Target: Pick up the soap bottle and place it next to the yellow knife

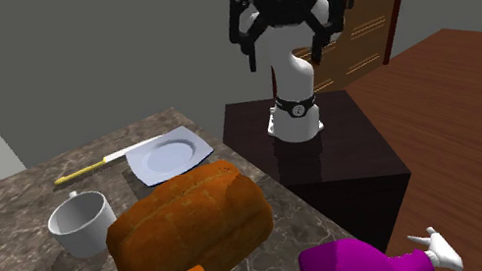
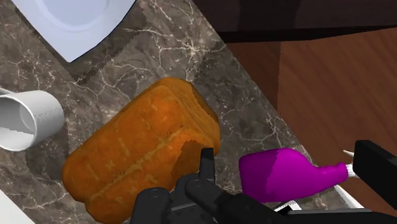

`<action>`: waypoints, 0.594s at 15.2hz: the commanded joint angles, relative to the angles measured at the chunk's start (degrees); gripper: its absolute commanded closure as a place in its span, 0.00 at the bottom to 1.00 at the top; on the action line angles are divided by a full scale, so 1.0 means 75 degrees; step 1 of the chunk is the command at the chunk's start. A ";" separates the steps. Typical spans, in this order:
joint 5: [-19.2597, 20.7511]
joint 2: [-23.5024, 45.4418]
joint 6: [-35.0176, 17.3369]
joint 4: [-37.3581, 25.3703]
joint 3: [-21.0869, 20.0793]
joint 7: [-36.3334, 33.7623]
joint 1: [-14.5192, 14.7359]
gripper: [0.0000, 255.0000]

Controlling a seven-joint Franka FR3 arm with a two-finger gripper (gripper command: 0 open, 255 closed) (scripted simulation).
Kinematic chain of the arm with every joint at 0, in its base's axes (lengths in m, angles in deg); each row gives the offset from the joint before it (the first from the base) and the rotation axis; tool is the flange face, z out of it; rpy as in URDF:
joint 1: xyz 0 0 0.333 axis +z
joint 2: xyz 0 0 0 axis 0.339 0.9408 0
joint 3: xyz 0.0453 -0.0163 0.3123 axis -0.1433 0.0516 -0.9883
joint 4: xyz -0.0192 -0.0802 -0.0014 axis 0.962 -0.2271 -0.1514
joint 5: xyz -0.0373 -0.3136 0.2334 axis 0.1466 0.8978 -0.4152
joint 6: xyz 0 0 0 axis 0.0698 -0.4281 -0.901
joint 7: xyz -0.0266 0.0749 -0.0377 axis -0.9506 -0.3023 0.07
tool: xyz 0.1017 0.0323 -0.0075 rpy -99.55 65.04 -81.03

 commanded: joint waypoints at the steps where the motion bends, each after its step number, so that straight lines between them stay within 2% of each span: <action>1: 0.0098 0.0411 -0.0437 -0.0042 0.0232 0.0372 -0.0019 0.00; 9: 0.0062 0.2485 -0.1901 -0.0859 0.1068 0.1888 -0.0018 0.00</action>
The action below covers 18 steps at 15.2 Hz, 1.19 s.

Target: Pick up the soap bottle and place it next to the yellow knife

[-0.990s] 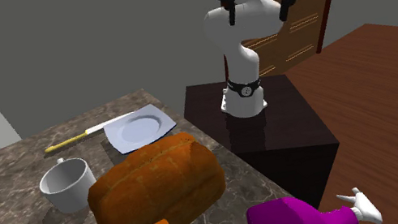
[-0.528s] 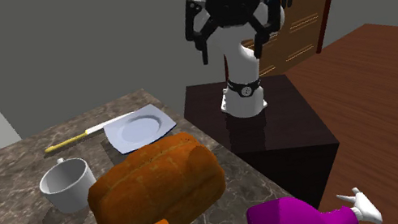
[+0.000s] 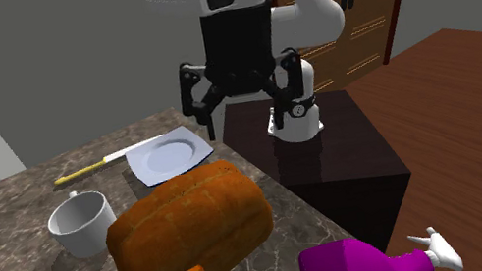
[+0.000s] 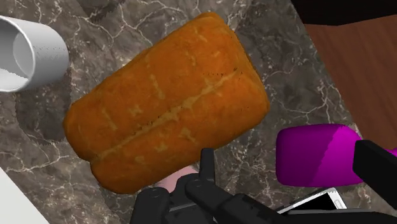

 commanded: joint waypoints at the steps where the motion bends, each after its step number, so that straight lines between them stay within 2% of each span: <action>1: -0.0083 0.0576 -0.0355 -0.0272 0.0199 0.0432 -0.0005 0.00; 8: -0.0771 0.2655 -0.1144 -0.1639 0.0580 0.1900 -0.0113 0.00; 14: -0.1516 0.4502 -0.1378 -0.3257 0.0537 0.3067 -0.0465 0.00; 18: -0.1626 0.4807 -0.1636 -0.3300 0.0489 0.3188 -0.0534 0.00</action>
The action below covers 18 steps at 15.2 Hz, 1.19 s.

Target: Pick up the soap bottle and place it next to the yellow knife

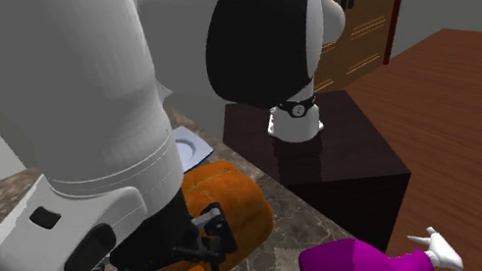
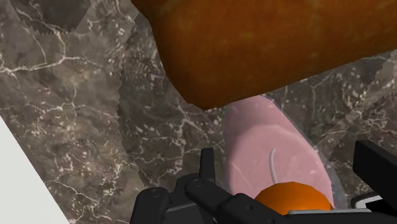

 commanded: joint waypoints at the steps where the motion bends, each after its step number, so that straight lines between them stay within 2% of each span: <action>1: -0.0051 0.0130 -0.0168 0.0038 -0.0017 0.0048 -0.0026 0.00; 5: -0.0128 0.0328 -0.0468 0.0148 -0.0049 0.0097 -0.0057 0.00; 12: -0.0128 0.0328 -0.0467 0.0147 -0.0049 0.0097 -0.0057 0.00; 13: -0.0128 0.0328 -0.0467 0.0147 -0.0049 0.0097 -0.0057 1.00; 18: -0.0126 0.0323 -0.0467 0.0152 -0.0049 0.0095 -0.0055 1.00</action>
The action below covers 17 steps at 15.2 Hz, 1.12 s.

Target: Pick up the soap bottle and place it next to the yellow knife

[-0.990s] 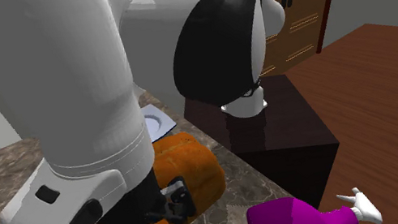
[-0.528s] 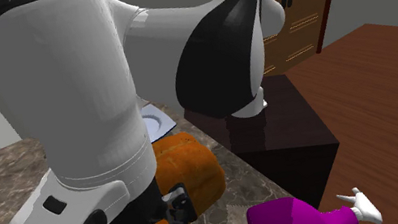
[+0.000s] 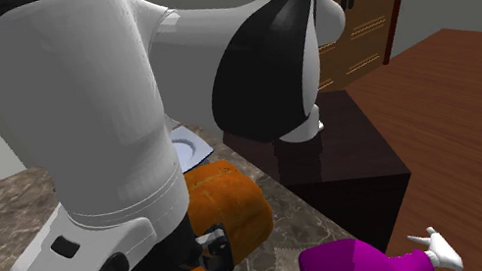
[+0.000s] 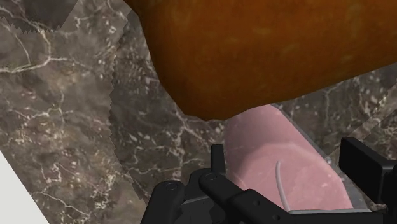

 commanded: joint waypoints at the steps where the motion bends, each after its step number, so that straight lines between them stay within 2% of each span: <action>1: -0.0001 0.0005 -0.0004 0.0004 -0.0004 -0.0001 0.0003 1.00; 4: -0.0003 0.0012 -0.0004 -0.0002 -0.0004 0.0001 0.0001 1.00; 17: 0.0230 -0.0590 0.1133 -0.0563 0.0091 -0.0127 0.0070 1.00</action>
